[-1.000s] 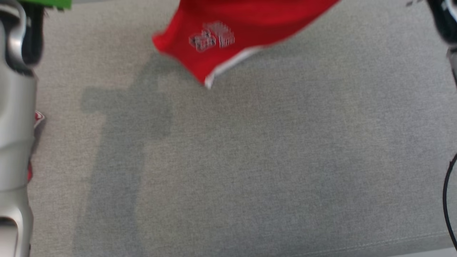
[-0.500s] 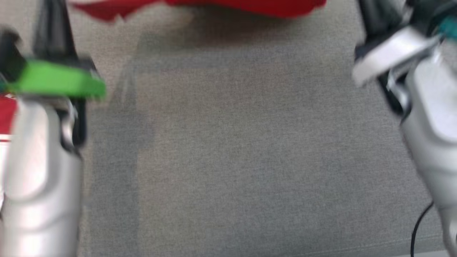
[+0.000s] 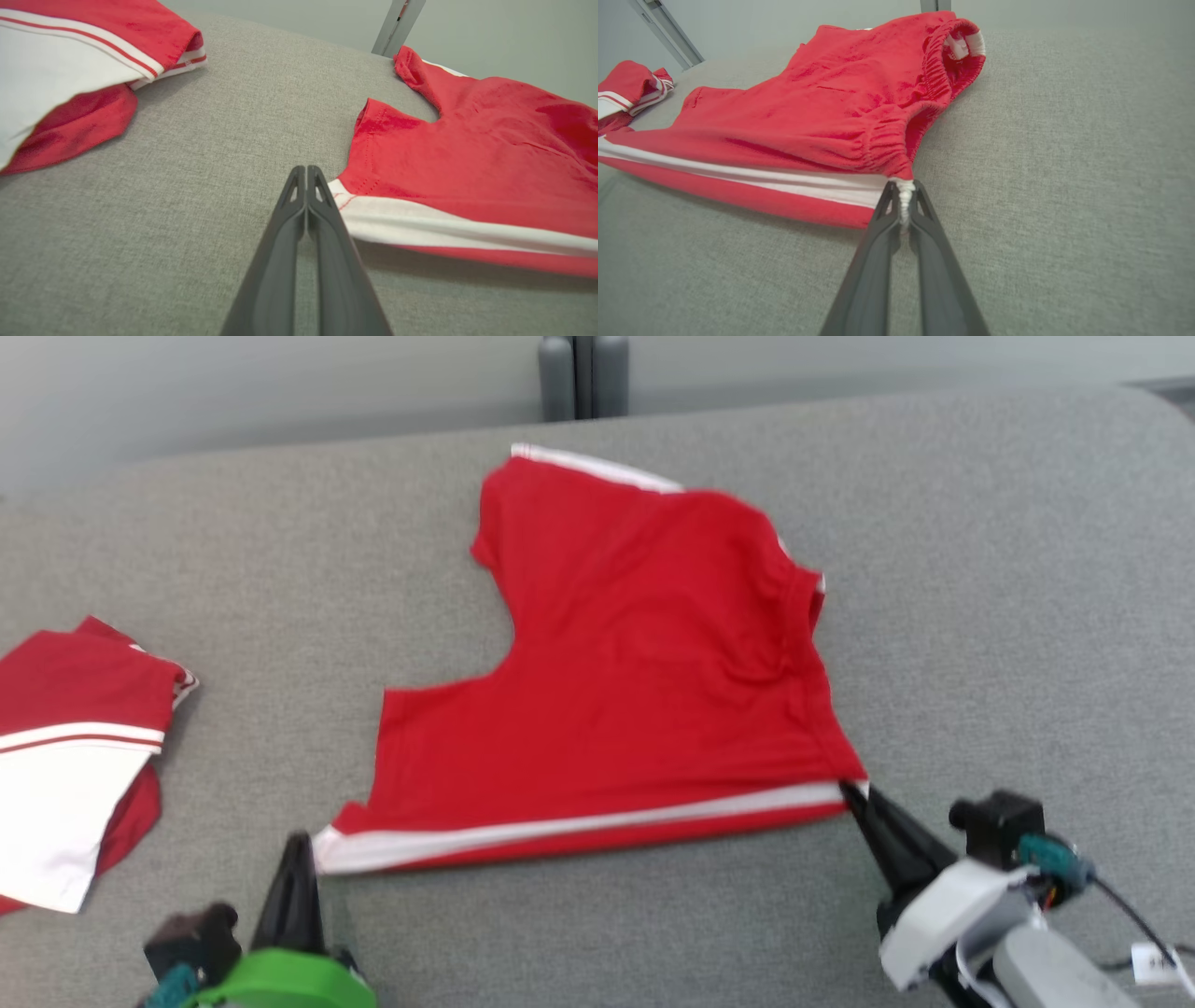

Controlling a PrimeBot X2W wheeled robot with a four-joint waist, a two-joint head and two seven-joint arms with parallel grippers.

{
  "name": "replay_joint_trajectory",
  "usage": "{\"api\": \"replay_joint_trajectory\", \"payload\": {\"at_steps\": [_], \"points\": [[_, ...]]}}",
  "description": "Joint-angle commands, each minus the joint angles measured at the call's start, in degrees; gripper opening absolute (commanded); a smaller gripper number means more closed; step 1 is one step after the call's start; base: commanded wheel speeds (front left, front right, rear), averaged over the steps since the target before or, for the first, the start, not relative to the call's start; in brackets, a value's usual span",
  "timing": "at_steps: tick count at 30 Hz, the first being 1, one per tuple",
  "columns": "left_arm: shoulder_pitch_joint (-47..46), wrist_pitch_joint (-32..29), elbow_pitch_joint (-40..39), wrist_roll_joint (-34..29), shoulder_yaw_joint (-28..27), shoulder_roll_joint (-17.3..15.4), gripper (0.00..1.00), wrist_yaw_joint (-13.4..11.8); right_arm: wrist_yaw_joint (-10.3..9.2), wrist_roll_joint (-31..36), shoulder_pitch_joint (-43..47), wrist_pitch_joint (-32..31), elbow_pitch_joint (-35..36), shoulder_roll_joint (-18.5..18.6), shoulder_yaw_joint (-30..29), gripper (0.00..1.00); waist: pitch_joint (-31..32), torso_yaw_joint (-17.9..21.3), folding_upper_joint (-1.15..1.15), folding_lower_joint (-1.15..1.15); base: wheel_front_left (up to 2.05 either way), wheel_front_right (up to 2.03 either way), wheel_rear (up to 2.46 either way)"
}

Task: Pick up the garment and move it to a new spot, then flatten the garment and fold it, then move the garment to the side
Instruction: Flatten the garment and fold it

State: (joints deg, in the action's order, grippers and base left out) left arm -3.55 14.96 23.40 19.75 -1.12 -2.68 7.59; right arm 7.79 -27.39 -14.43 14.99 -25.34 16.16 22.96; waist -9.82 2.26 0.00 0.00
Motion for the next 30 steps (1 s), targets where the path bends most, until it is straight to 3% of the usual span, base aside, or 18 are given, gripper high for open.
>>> {"api": "replay_joint_trajectory", "payload": {"at_steps": [1,6,12,17,26,30], "points": [[2.7,0.3,-0.2,-0.5,-0.5,-0.8,0.00,-0.3,-0.56,-0.7,2.7,0.3,0.1,0.7,-0.7,0.00,4.7,-0.7,0.00,0.00,0.00,0.00,0.00],[9.8,0.3,-2.3,0.8,-1.0,-0.6,0.00,-0.3,-0.56,-1.9,11.0,0.3,1.8,0.0,-0.8,0.00,8.0,-0.8,0.00,0.00,0.00,0.00,0.00],[10.7,0.3,-6.1,0.2,-0.4,-0.6,0.00,-0.3,-0.55,-3.2,15.1,0.3,5.7,0.2,-1.1,0.00,7.4,-0.2,0.00,0.00,0.00,0.00,0.00],[2.6,0.3,-8.4,-1.6,2.8,-0.5,0.00,-0.2,-0.41,-4.5,11.7,0.3,10.0,-1.0,-2.6,0.00,3.3,1.0,0.00,0.00,0.00,0.00,0.00],[-20.7,0.2,-4.5,-1.4,13.8,-7.6,0.00,-0.2,-0.35,-7.1,0.2,0.3,12.9,-5.0,-5.5,0.00,-8.0,4.8,0.00,0.00,0.00,0.00,0.00],[-29.7,0.2,0.5,0.0,16.9,-8.7,0.00,-0.2,-0.35,-7.3,-3.7,0.3,12.8,-6.9,-6.5,0.00,-12.0,5.9,0.00,0.00,0.00,0.00,0.00]]}}
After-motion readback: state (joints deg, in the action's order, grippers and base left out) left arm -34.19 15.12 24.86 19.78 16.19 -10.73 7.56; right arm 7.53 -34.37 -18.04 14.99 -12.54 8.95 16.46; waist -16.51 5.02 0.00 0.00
